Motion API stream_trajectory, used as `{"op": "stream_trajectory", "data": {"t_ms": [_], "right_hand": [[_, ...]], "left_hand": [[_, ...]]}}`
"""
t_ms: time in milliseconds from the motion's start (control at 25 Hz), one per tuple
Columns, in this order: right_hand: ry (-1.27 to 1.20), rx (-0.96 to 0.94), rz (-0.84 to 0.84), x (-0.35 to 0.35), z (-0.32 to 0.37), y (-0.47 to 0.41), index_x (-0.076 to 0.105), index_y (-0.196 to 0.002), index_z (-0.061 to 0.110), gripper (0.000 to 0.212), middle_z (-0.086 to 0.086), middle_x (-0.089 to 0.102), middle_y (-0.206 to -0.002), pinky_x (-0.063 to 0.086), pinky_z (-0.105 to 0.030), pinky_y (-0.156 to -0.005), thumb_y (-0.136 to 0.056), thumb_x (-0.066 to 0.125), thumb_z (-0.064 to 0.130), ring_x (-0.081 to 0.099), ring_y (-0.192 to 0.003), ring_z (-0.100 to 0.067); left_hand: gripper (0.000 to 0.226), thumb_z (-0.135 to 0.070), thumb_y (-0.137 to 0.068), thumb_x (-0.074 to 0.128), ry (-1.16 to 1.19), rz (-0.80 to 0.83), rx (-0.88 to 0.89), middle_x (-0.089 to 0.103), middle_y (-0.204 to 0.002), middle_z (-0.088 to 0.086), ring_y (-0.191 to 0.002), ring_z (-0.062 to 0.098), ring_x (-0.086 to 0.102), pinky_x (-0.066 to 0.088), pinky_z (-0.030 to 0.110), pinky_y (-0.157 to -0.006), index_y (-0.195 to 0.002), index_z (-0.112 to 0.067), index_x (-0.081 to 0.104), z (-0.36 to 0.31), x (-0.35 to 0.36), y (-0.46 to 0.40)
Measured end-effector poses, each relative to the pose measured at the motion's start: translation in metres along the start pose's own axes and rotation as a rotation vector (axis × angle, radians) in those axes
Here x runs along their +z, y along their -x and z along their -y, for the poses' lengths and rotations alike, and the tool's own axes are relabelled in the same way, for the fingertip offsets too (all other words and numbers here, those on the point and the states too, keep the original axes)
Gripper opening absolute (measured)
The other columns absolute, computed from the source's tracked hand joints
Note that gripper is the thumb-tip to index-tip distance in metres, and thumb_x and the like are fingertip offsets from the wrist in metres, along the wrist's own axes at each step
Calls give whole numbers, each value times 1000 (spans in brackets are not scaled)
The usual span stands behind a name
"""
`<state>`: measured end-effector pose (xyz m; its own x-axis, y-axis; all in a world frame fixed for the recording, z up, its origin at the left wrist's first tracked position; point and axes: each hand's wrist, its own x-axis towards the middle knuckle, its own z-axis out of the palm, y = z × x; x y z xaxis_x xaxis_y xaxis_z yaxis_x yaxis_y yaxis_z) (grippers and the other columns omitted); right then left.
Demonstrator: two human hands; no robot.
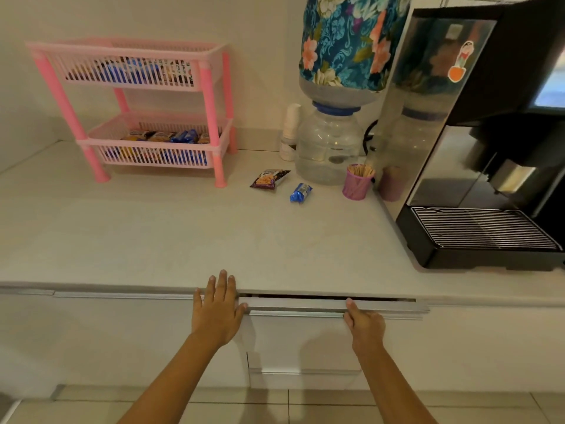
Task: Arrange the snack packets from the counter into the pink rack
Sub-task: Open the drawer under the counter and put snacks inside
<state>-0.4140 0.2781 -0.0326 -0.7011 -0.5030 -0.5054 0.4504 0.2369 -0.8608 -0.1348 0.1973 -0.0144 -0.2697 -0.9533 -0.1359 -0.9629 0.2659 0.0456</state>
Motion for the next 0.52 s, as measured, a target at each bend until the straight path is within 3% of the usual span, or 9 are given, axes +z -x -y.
{"op": "stream_trajectory", "data": {"t_ms": [80, 160, 240, 320, 400, 520], "right_hand": [[232, -138, -71, -17, -12, 22, 60, -82, -4, 34, -10, 60, -75, 51, -29, -66, -78, 77, 25, 61, -70, -22], [400, -325, -236, -31, -17, 40, 54, -114, -1, 55, -15, 56, -110, 49, -38, -80, -72, 82, 21, 56, -96, -31], [713, -767, -240, -41, -20, 47, 57, -116, 5, 50, -16, 56, -114, 49, -40, -80, -75, 77, 23, 54, -101, -32], [1071, -997, -13, -52, -26, 45, 67, -105, 14, 38, -9, 66, -103, 48, -39, -82, -87, 54, 44, 59, -97, -28], [1243, -953, 232, -66, -31, 37, 70, -101, 19, 61, 1, 71, -99, 44, -31, -85, -90, 28, 62, 63, -95, -20], [1235, -831, 469, -85, -18, 45, 71, -106, 22, 53, 5, 71, -105, 43, -22, -86, -87, 39, 60, 62, -98, -13]], "left_hand": [[71, -53, -95, 18, 28, -80, 18, 20, -157, 15, -143, 35, 23, 25, 54, -111, -149, -9, 26, -11, 4, 20], [62, -47, -95, 22, 40, -134, 136, 49, -142, 14, -129, 34, 49, 42, 54, -98, -135, -9, 52, -21, 17, 43], [59, -43, -96, 20, 42, -166, 232, 63, -127, 9, -119, 30, 59, 48, 50, -93, -125, -11, 61, -31, 34, 65], [48, -41, -91, 31, 130, -165, 249, 68, -111, 4, -106, 26, 65, 52, 47, -90, -114, -14, 65, -37, 37, 80], [35, -39, -89, 40, 175, -215, 260, 69, -93, -1, -87, 20, 66, 54, 39, -82, -99, -18, 67, -36, 36, 84], [20, -35, -86, 65, 209, -221, 335, 69, -80, -1, -71, 18, 64, 50, 25, -59, -87, -15, 69, -25, 35, 92]]}}
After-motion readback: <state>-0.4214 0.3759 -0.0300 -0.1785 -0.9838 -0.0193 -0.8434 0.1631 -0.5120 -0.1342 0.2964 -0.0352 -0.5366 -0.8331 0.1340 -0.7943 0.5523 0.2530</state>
